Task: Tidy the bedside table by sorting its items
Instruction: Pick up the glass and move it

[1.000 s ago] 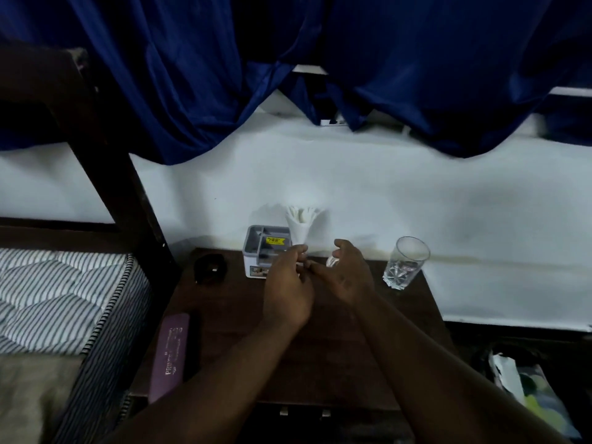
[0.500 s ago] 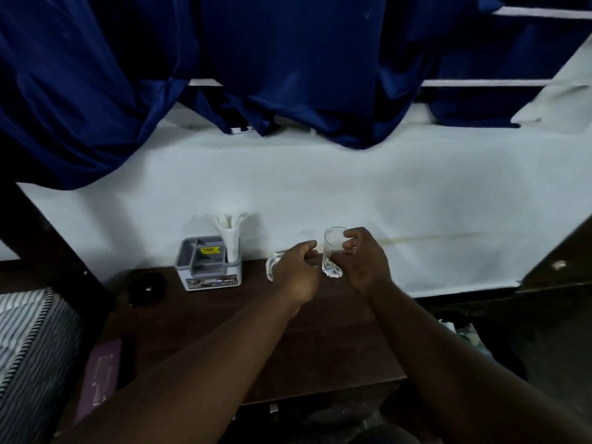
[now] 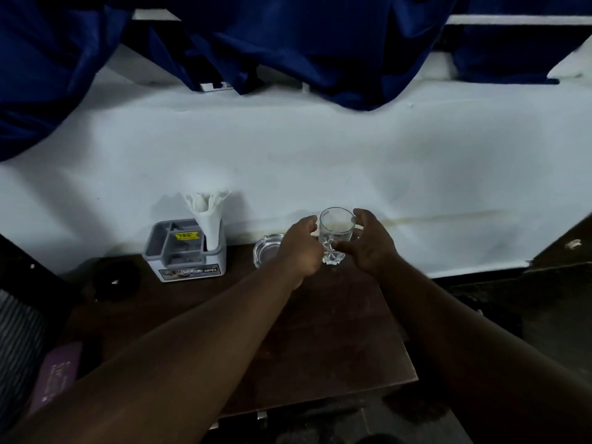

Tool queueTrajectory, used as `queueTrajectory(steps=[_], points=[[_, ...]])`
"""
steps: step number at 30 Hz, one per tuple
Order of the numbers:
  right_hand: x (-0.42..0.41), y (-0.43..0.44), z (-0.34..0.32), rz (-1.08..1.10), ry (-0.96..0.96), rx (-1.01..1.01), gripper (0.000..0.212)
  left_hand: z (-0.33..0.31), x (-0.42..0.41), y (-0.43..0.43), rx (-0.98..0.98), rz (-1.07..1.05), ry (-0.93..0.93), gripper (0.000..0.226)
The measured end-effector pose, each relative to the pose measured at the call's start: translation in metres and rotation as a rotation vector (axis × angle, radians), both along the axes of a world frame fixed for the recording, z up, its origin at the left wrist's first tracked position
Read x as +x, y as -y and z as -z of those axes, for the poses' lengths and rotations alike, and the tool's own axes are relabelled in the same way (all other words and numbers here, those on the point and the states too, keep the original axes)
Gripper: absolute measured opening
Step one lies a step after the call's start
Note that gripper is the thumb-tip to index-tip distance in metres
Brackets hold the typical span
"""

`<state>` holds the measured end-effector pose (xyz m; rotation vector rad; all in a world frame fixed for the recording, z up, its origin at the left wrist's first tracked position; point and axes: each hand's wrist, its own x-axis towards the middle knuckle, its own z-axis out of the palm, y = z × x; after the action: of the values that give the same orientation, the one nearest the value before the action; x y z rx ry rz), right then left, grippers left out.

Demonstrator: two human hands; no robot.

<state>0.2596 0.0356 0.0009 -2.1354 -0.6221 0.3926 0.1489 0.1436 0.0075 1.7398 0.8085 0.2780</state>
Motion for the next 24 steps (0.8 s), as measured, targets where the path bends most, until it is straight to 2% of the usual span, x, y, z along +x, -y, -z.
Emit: queueTrajectory(steps=[4, 9, 14, 22, 24], points=[[0.004, 0.0, 0.01, -0.029, 0.014, 0.037, 0.075, 0.017, 0.004, -0.004, -0.004, 0.019, 0.053, 0.053], [0.003, 0.004, 0.011, -0.014, 0.038, 0.075, 0.07, 0.007, 0.001, 0.0, 0.003, 0.056, 0.094, 0.044], [0.0, 0.006, -0.002, 0.01, 0.026, 0.124, 0.07, -0.009, 0.0, 0.002, 0.061, 0.086, 0.096, 0.049], [-0.014, -0.006, -0.044, -0.031, -0.033, 0.215, 0.062, -0.037, -0.016, -0.011, 0.056, 0.018, 0.172, 0.07], [-0.021, -0.013, -0.05, -0.058, 0.004, 0.2, 0.06, -0.049, -0.026, -0.014, 0.066, 0.005, 0.174, 0.072]])
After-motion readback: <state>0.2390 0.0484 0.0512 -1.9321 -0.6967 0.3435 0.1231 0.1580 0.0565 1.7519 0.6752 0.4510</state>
